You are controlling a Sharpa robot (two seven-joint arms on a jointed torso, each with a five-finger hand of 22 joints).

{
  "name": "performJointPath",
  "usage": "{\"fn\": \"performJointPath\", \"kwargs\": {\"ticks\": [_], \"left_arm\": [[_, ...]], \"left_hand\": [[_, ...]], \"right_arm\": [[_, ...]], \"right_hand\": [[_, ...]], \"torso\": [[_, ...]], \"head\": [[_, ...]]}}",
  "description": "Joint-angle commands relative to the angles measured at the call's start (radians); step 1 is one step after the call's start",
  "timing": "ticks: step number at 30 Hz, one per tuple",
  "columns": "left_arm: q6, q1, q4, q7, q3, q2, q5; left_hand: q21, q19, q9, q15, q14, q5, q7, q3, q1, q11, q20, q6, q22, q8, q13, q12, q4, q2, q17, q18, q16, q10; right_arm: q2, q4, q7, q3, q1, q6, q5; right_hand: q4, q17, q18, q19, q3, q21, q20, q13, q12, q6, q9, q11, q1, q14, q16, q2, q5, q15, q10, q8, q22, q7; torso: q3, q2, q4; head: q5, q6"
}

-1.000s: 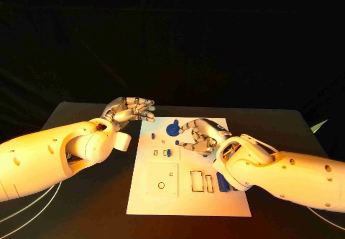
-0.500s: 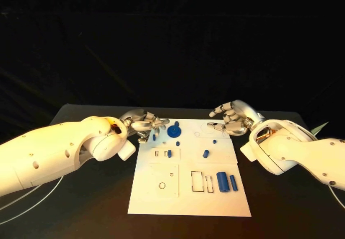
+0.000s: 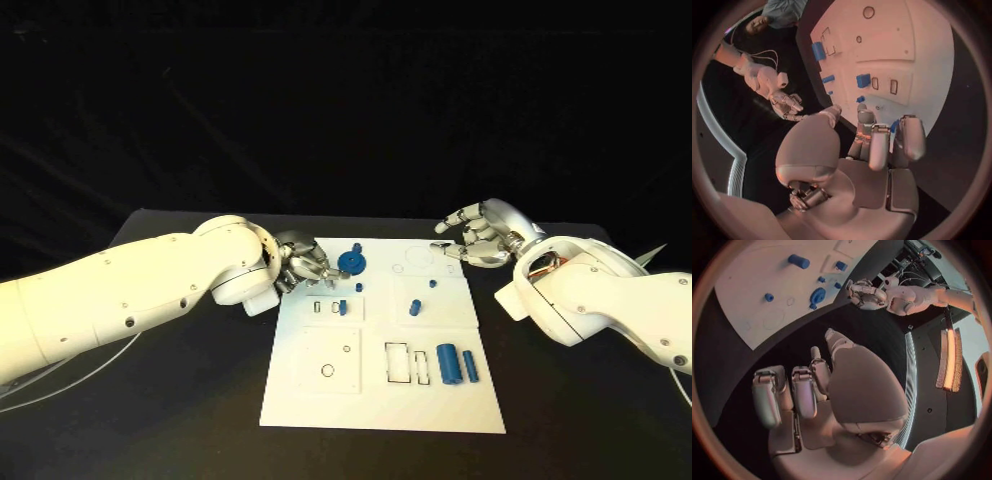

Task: Assemble the parts on the task board

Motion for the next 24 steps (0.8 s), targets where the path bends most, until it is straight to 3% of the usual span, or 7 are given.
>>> {"fn": "performJointPath", "kwargs": {"ticks": [1,9,24], "left_arm": [[0.089,0.006,-0.012,-0.052,-0.004,0.014,-0.077],[0.16,0.023,-0.055,-0.066,-0.019,0.062,-0.129],[0.27,0.028,-0.109,-0.08,-0.033,0.114,-0.149]], "left_hand": [[0.004,0.006,0.003,-0.006,0.06,-0.004,-0.004,-0.008,-0.012,-0.001,-0.001,0.001,0.002,0.005,0.004,0.006,-0.001,0.002,0.162,-0.021,0.004,0.006],[0.005,0.006,0.012,-0.008,0.062,-0.006,-0.007,-0.026,-0.041,-0.003,-0.003,0.0,0.005,0.011,0.007,0.01,-0.001,0.013,0.166,-0.021,0.006,0.006],[0.001,-0.005,0.02,-0.004,0.056,-0.02,-0.001,-0.062,-0.087,0.002,-0.002,-0.018,-0.004,0.001,-0.035,-0.023,-0.001,0.027,0.156,-0.019,-0.001,-0.038]], "right_arm": [[0.002,-0.003,-0.011,0.0,0.001,0.014,0.004],[0.007,-0.012,-0.014,0.0,0.001,0.012,0.003],[0.014,-0.02,-0.018,-0.001,0.0,0.005,0.001]], "right_hand": [[0.002,0.21,-0.013,0.103,0.005,0.002,-0.004,0.044,0.002,-0.008,0.0,0.0,0.001,0.091,-0.003,-0.01,0.003,-0.004,0.002,0.004,0.261,0.001],[0.002,0.208,-0.013,0.102,0.006,0.001,-0.004,0.041,0.0,-0.01,0.0,0.0,0.0,0.091,-0.004,-0.01,0.002,-0.004,0.0,0.004,0.26,0.001],[0.004,0.208,-0.013,0.101,0.007,0.0,-0.004,0.04,-0.001,-0.013,-0.001,0.0,-0.002,0.091,-0.004,-0.011,0.003,-0.003,-0.001,0.005,0.259,0.002]], "torso": [[-0.0002,0.001,-0.0002],[-0.0005,0.001,0.0005],[-0.0018,0.002,-0.0006]], "head": [[0.003,0.002],[0.003,-0.012],[-0.001,-0.021]]}}
